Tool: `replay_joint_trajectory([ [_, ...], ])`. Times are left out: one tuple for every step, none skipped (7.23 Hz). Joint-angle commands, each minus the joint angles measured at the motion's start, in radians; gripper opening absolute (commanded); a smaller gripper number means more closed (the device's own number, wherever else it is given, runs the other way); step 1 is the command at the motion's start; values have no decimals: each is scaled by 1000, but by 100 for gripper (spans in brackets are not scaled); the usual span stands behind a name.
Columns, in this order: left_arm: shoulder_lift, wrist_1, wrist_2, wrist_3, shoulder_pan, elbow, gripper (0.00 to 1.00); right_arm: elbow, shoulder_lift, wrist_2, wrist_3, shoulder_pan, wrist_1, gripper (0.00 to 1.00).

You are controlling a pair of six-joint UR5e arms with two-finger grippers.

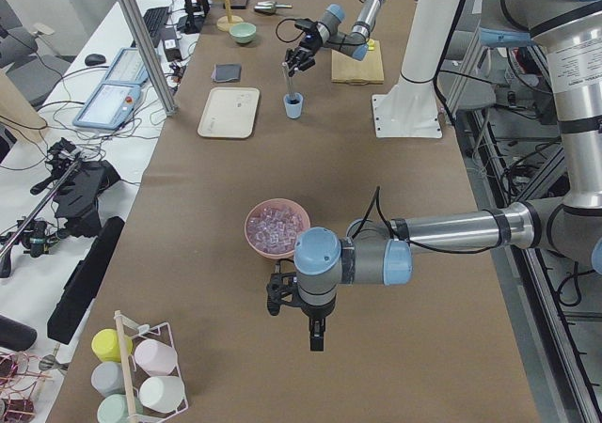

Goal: Mash ice and strawberries in cup
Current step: 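Push the muddler down into the cup repeatedly with the right gripper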

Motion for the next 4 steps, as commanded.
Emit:
replay_joint_trajectory([
  [0,0,0,0,0,0,99,18,7,-2,5,7,-3,0],
  [0,0,0,0,0,0,99,44,9,3,12,25,-35,0],
  [0,0,0,0,0,0,99,137,7,4,15,30,-183,0],
  [0,0,0,0,0,1,99,231,6,6,105,35,-348,0],
])
